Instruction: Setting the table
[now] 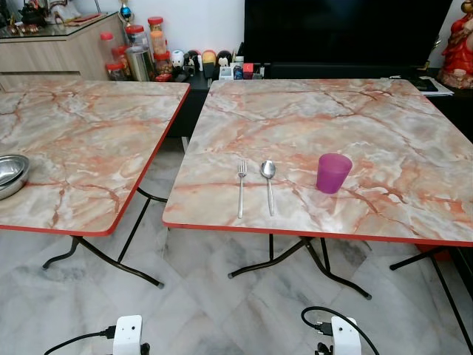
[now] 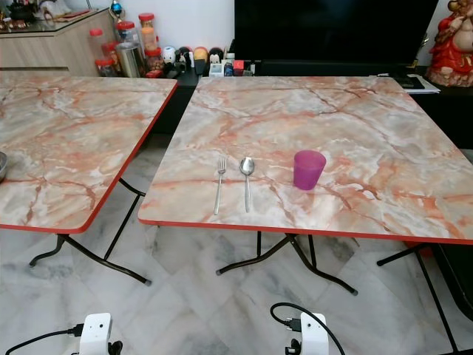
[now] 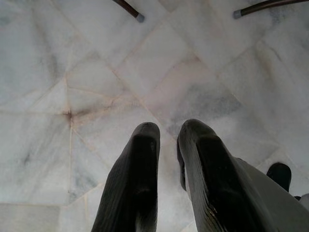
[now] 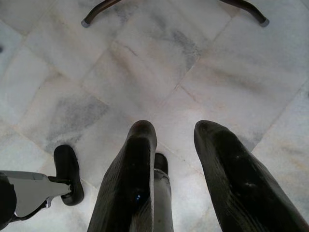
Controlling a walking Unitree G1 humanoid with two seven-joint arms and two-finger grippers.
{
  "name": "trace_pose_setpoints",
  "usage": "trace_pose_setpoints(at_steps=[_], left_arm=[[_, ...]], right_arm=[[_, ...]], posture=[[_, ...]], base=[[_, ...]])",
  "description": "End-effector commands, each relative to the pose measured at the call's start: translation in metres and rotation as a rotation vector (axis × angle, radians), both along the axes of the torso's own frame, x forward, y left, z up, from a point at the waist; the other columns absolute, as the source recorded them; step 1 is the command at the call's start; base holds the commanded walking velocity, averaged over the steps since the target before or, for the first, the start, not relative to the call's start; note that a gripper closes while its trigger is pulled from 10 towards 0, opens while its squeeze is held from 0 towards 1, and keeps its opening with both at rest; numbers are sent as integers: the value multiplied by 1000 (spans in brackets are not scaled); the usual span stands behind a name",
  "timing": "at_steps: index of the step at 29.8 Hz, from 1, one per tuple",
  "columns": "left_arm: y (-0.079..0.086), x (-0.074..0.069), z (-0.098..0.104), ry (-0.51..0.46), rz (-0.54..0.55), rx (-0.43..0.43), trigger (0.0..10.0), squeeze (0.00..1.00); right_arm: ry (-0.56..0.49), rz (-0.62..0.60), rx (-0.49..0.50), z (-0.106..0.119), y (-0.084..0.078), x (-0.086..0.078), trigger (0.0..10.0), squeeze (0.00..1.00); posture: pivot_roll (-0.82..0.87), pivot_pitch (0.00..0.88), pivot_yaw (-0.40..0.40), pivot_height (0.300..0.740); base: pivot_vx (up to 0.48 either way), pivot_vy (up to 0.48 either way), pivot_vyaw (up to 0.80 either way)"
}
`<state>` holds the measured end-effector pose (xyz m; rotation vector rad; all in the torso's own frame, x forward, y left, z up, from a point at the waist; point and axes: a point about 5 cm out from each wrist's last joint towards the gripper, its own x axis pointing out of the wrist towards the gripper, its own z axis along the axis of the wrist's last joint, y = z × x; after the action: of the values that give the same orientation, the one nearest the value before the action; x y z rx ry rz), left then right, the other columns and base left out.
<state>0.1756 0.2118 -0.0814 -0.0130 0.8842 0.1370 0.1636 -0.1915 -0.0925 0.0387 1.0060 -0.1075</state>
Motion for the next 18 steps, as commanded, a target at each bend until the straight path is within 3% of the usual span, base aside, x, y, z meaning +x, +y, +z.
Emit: trace_pose_setpoints(at_steps=[1,18], left_arm=[[1,1,0,9,8,1,10000,0],[1,0,0,14,2,1,10000,0]], right_arm=[[-13,-19,5,2,0,4,10000,0],[-18,-27,3,2,1,5,10000,0]], posture=[[22,0,28,728],[21,0,28,728]], base=[[0,0,0],[0,0,0]])
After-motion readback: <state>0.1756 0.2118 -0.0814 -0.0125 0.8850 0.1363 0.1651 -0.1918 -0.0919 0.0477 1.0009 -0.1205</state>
